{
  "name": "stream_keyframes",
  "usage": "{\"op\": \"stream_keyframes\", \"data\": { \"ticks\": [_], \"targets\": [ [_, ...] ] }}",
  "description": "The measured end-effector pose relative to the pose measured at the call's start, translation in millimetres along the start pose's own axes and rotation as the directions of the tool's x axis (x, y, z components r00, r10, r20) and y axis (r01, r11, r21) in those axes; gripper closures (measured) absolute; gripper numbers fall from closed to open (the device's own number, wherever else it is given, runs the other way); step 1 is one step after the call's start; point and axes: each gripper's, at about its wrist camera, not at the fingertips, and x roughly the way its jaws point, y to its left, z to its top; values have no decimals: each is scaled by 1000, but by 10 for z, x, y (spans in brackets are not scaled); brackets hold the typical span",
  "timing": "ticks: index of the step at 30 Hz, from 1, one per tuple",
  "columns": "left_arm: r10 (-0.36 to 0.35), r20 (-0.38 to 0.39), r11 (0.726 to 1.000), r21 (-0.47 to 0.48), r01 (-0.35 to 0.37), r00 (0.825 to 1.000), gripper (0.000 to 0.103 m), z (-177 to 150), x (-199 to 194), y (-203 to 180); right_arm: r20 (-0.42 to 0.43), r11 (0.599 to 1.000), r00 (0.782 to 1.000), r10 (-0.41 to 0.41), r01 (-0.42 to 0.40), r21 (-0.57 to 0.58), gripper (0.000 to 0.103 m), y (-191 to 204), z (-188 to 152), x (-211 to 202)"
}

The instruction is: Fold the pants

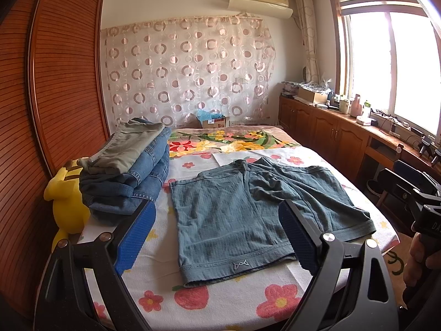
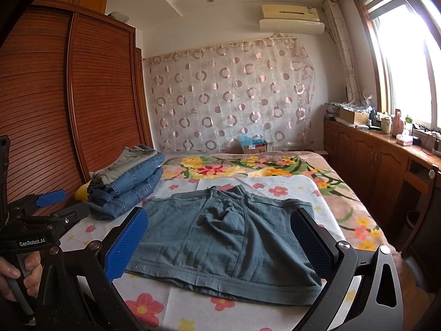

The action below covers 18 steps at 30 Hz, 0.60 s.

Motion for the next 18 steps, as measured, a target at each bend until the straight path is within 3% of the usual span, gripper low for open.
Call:
{"op": "stream_keyframes", "data": {
  "ticks": [18],
  "targets": [
    [-1, 1, 1000, 0, 1, 1000, 12, 36, -61, -3, 2, 1000, 1000, -2, 2, 2, 0, 1, 3, -8]
  ]
}}
